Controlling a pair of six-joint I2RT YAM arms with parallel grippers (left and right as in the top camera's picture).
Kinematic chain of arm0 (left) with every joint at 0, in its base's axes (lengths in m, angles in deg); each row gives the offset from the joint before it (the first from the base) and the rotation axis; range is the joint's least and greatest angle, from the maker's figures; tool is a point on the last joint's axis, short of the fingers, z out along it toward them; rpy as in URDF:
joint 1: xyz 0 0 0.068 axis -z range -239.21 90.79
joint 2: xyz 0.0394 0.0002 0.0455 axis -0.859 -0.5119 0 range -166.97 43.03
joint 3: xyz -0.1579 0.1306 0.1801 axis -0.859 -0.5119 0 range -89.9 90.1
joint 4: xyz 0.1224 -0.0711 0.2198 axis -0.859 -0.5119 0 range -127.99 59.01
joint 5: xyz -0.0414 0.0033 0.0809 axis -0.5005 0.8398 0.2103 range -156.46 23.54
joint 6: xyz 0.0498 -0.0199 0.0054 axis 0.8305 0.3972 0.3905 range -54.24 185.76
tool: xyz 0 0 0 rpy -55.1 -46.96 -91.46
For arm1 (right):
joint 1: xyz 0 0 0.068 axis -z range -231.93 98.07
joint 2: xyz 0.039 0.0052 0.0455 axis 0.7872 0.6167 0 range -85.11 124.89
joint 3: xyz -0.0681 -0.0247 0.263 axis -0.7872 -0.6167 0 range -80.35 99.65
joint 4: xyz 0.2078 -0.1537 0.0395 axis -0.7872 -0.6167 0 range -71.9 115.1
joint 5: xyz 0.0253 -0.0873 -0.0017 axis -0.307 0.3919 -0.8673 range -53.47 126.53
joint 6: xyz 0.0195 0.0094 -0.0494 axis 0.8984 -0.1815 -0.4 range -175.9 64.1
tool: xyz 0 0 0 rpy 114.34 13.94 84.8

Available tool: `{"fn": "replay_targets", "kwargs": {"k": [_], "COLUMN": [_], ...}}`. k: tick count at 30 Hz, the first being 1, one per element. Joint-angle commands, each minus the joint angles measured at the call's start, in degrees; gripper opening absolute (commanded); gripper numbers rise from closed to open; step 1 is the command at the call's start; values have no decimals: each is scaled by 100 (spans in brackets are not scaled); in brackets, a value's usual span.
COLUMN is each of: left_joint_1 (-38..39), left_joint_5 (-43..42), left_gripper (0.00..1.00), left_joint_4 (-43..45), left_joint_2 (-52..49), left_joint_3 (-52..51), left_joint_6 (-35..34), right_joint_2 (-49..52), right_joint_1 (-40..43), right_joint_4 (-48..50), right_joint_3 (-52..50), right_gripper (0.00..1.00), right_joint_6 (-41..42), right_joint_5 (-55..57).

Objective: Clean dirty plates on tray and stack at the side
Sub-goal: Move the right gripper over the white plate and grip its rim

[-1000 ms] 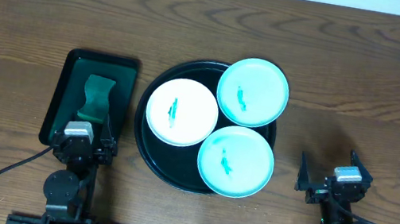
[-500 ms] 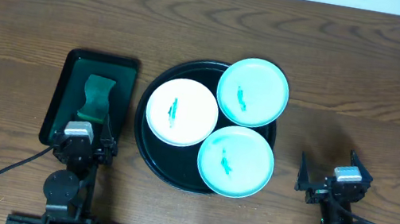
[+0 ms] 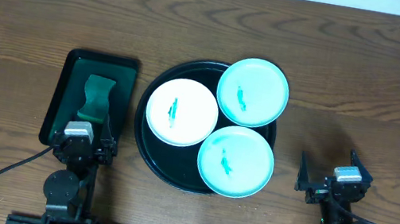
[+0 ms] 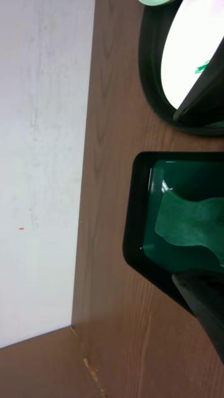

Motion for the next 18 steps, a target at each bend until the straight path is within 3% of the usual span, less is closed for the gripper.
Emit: {"fn": "replay_targets", "kwargs": {"k": [1,15,18], "left_joint_1": [-9,-9,-9], "left_joint_5": [33,35,35], "left_gripper": [73,73,73], "left_joint_4": [-271,-273,-280], "left_joint_2": [0,0,-17], "left_joint_3": [-81,-72,50], "left_joint_6": [52,28,-343], "right_joint_2": [11,11,15], "right_joint_1": [37,37,37], "right_joint_4": [-11,48,127], "right_joint_3": [-15,-13,33], "right_gripper": [99,99,99], "right_joint_6": [61,343,345], "right_joint_5": [-7,-503,-776]}}
